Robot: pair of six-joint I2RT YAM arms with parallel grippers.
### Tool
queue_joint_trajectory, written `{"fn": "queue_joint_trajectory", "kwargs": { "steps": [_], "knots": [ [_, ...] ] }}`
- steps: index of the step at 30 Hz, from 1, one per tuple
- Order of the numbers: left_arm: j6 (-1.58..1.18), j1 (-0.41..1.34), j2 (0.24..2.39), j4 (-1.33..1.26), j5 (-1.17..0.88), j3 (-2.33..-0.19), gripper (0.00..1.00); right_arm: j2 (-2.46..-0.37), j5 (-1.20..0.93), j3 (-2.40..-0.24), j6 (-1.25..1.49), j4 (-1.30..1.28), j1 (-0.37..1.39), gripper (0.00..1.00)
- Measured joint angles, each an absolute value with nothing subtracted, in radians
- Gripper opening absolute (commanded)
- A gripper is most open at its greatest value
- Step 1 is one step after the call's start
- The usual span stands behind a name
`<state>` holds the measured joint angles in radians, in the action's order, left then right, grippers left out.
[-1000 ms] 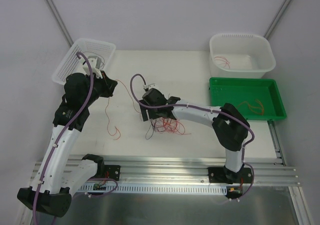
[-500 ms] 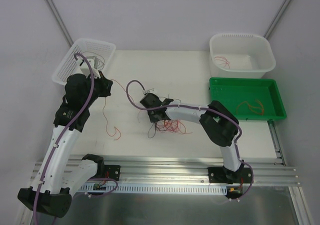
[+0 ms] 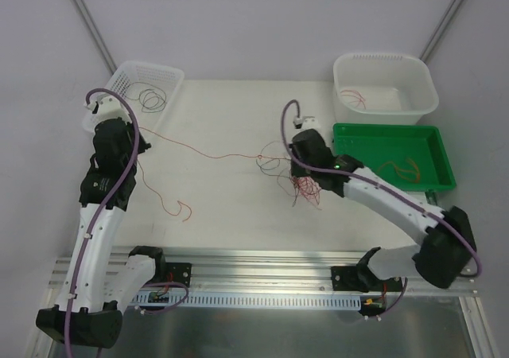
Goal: Untangle the cables
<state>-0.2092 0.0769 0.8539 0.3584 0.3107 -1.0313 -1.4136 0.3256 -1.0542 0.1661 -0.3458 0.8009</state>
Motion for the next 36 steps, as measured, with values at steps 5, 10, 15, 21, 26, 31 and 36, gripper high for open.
{"fn": "queue_joint_trajectory", "kwargs": {
  "steps": [5,10,15,21,26,31,36],
  "knots": [
    [-0.22,0.041,0.85,0.389,0.405,-1.032,0.0,-1.085,0.313,-0.963,0.162,-0.342,0.602,0.01],
    [-0.224,0.031,0.859,0.408,0.426,-1.038,0.0,-1.0,0.244,-0.935,0.164,-0.364,0.549,0.01],
    [-0.226,0.031,0.881,0.408,0.366,-1.043,0.0,-1.062,0.111,-0.962,0.165,-0.366,0.569,0.01],
    [-0.226,0.031,0.888,0.407,0.282,-1.043,0.0,-1.267,0.062,-1.035,0.176,-0.363,0.662,0.1],
    [-0.226,0.031,0.903,0.407,0.203,-1.044,0.0,-1.448,0.063,-1.052,0.196,-0.42,0.725,0.56],
    [-0.226,0.031,0.91,0.407,0.142,-1.045,0.0,-1.539,0.097,-1.145,0.163,-0.503,0.818,0.66],
    [-0.229,0.031,0.913,0.406,0.101,-1.045,0.0,-1.549,0.093,-1.278,0.143,-0.458,0.884,0.66]
  ]
}}
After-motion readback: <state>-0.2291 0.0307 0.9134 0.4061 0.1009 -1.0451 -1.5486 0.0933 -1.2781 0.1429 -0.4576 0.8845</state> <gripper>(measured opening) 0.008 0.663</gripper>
